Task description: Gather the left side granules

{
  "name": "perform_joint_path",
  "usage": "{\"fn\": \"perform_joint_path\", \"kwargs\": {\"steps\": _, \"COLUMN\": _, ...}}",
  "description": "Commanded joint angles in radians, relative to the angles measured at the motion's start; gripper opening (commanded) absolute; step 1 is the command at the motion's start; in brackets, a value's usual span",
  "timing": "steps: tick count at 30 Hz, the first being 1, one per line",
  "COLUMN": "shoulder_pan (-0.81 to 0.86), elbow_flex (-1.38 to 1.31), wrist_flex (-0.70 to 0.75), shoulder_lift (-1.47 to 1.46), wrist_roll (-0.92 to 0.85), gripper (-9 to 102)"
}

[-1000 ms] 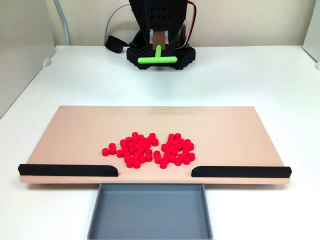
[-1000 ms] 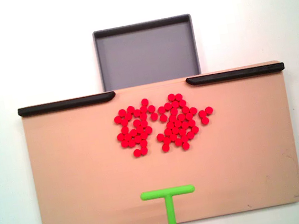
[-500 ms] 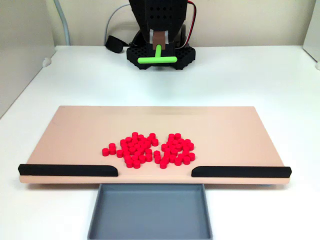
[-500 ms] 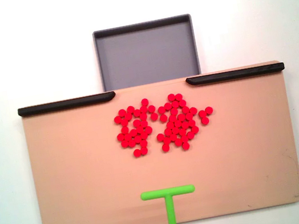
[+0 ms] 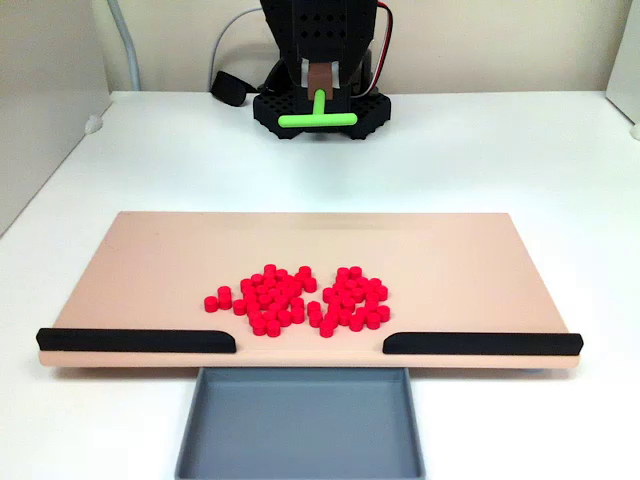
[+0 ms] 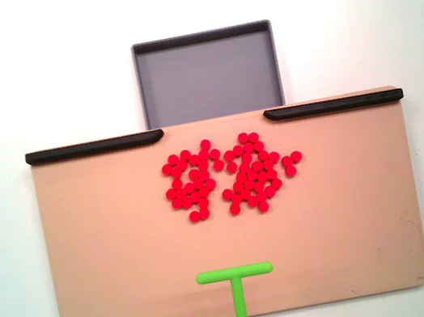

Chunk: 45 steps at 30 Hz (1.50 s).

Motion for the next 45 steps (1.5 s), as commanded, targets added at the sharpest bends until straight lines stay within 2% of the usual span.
{"fn": "perform_joint_path", "kwargs": {"steps": 1, "shoulder_pan": -0.008, "elbow_flex": -0.025, "wrist_flex": -0.003, "shoulder_lift": 0.0, "wrist_roll": 0.005, "gripper": 0}}
{"fn": "perform_joint_path", "kwargs": {"steps": 27, "shoulder_pan": -0.011, "elbow_flex": -0.025, "wrist_flex": -0.003, "shoulder_lift": -0.006, "wrist_roll": 0.009, "gripper": 0}}
{"fn": "perform_joint_path", "kwargs": {"steps": 45, "shoulder_pan": -0.014, "elbow_flex": -0.025, "wrist_flex": -0.003, "shoulder_lift": -0.02, "wrist_roll": 0.089, "gripper": 0}}
